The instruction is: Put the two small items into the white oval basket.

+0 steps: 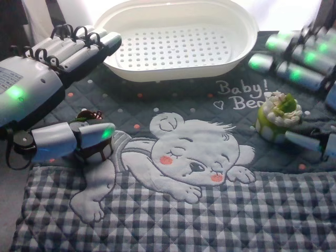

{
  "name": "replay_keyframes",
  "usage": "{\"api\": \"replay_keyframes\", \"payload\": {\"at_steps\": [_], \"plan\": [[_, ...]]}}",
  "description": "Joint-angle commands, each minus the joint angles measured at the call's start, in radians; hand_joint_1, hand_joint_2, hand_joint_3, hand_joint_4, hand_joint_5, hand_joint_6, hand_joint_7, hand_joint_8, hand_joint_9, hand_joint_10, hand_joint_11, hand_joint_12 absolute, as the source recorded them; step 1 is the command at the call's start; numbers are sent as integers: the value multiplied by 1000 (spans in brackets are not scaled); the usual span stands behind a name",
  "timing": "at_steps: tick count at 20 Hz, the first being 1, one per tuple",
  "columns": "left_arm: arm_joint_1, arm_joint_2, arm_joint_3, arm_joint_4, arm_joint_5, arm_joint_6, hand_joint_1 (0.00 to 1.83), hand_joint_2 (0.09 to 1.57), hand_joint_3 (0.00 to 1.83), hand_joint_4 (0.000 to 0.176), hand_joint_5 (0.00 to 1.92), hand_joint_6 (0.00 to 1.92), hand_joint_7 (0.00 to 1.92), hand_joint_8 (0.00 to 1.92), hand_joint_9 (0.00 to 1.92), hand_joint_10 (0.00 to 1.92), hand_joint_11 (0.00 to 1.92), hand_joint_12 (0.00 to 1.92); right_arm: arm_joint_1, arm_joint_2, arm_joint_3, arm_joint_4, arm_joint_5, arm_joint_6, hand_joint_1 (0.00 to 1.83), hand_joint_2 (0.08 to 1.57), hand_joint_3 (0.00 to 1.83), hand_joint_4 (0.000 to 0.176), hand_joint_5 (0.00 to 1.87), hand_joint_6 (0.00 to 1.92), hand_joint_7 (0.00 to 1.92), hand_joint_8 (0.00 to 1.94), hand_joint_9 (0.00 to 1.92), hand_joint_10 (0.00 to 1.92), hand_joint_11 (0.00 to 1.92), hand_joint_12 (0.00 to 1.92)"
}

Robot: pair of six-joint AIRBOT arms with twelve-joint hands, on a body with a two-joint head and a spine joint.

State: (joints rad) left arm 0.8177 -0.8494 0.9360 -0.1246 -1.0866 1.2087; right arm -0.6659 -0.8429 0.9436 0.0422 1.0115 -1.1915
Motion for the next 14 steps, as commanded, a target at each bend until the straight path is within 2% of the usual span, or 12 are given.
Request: {"api": "replay_keyframes", "payload": {"at_steps": [1, 2, 3, 4, 5, 7, 8, 9, 10, 12, 13, 14], "plan": [[-8, 8, 3, 2, -124, -2, 445, 1235, 3, 31, 0, 0, 0, 0, 0, 0, 0, 285, 7, 15, 7, 22, 117, -6, 580, 1258, 4, 72, 0, 0, 0, 0, 0, 0, 0, 949], [-6, 7, 3, -1, -122, -2, 431, 1238, 1, 10, 0, 0, 0, 0, 0, 0, 0, 362, 7, 7, 11, 22, 109, -6, 456, 1244, 1, 94, 0, 0, 0, 0, 0, 0, 0, 427], [-3, 5, 3, -5, -113, -2, 434, 1238, 0, 9, 0, 0, 0, 0, 0, 0, 0, 432, 7, 0, 14, 22, 102, -6, 447, 1237, 1, 95, 0, 0, 0, 0, 0, 0, 0, 85], [0, 0, 5, -11, -101, -2, 512, 1228, 0, 21, 0, 0, 0, 0, 0, 0, 0, 340, 7, -10, 22, 24, 87, -6, 522, 1224, 0, 81, 0, 0, 0, 0, 0, 0, 0, 16], [3, -7, 9, -20, -87, -2, 583, 1213, 0, 34, 0, 0, 0, 0, 0, 0, 0, 256, 7, -25, 34, 33, 62, -5, 591, 1219, 0, 84, 0, 0, 0, 0, 0, 0, 0, 2], [7, -33, 28, -36, -50, -26, 695, 1172, 0, 38, 0, 0, 0, 0, 0, 0, 0, 472, 7, -55, 58, 46, 25, 0, 623, 1211, 0, 101, 0, 0, 0, 0, 0, 0, 0, 0], [11, -50, 42, -46, -33, -47, 747, 1177, 1, 57, 0, 0, 0, 0, 16, 6, 0, 492, 7, -70, 70, 52, 6, 1, 676, 1198, 0, 87, 0, 0, 0, 0, 0, 0, 0, 0], [23, -73, 55, -69, -17, -57, 774, 1178, 0, 47, 0, 0, 33, 4, 43, 13, 0, 608, 8, -87, 84, 57, -17, 1, 678, 1192, 0, 98, 0, 0, 0, 0, 0, 0, 0, 0], [29, -83, 60, -80, -11, -57, 789, 1166, 0, 51, 21, 4, 51, 4, 66, 15, 0, 744, 10, -96, 91, 60, -27, 1, 710, 1197, 0, 81, 0, 0, 0, 0, 0, 0, 0, 0], [52, -115, 79, -135, 11, -59, 920, 1146, 0, 71, 66, 18, 51, 2, 69, 12, 0, 776, 17, -122, 114, 67, -66, 1, 750, 1212, 0, 43, 0, 0, 0, 0, 0, 0, 15, 8], [64, -127, 88, -158, 16, -65, 1012, 1120, 0, 75, 119, 18, 69, 3, 84, 13, 0, 810, 20, -130, 121, 68, -80, 1, 769, 1212, 0, 50, 0, 0, 0, 0, 0, 0, 20, 12], [78, -137, 96, -175, 17, -83, 1154, 1094, 0, 44, 211, 25, 128, 10, 131, 22, 0, 909, 22, -137, 126, 70, -93, 1, 823, 1207, 0, 45, 0, 0, 0, 0, 20, 8, 41, 26]]}}
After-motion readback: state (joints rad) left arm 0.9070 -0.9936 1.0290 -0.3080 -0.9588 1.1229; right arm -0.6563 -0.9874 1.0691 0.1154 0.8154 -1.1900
